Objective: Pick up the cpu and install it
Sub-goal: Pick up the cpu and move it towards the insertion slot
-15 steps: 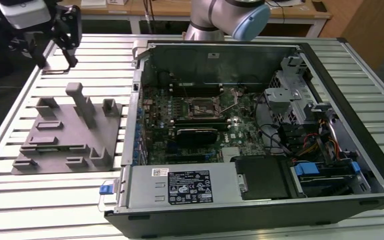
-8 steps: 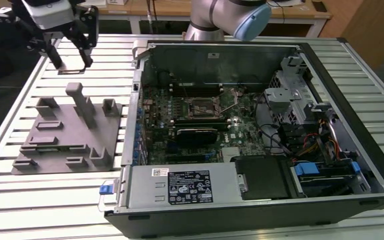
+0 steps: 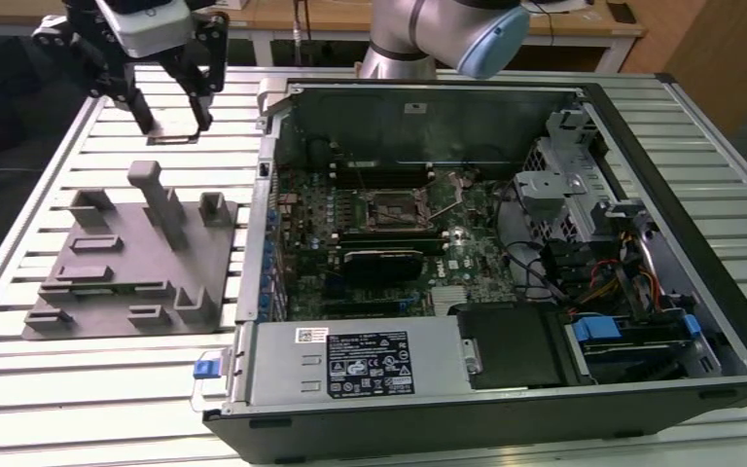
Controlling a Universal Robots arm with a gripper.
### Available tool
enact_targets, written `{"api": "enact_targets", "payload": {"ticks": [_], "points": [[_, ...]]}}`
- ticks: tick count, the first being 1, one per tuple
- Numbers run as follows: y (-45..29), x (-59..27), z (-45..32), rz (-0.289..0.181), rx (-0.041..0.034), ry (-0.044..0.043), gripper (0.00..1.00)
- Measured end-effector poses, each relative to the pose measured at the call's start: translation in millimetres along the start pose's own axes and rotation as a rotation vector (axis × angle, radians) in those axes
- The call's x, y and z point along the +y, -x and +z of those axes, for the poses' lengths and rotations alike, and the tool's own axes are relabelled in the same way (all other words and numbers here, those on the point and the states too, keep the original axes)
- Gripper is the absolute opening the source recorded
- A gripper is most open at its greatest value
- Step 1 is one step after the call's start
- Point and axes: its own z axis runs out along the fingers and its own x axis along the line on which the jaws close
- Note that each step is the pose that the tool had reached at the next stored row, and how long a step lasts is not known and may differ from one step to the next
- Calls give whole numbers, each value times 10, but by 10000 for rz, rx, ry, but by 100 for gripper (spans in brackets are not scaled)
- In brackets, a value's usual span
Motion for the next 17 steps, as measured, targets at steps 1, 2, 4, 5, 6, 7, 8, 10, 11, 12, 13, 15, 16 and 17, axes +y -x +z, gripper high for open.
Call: {"api": "enact_targets", "payload": {"ticks": [1,2,4,5,6,7,8,10,11,12,13,15,16,17], "points": [[34,-1,1,1,0,0,54],[68,-3,2,0,0,0,54],[141,-5,4,0,0,0,54],[177,-7,6,0,-1,1,54],[212,-8,7,0,0,1,54],[248,-10,8,0,0,1,54],[284,-11,8,0,0,0,54],[362,-14,11,0,0,0,54],[401,-16,12,0,-1,1,54],[442,-18,14,0,-1,2,54],[482,-19,15,1,0,1,54],[563,-22,16,0,1,0,54],[605,-24,18,0,1,1,54],[649,-26,20,1,0,1,54]]}}
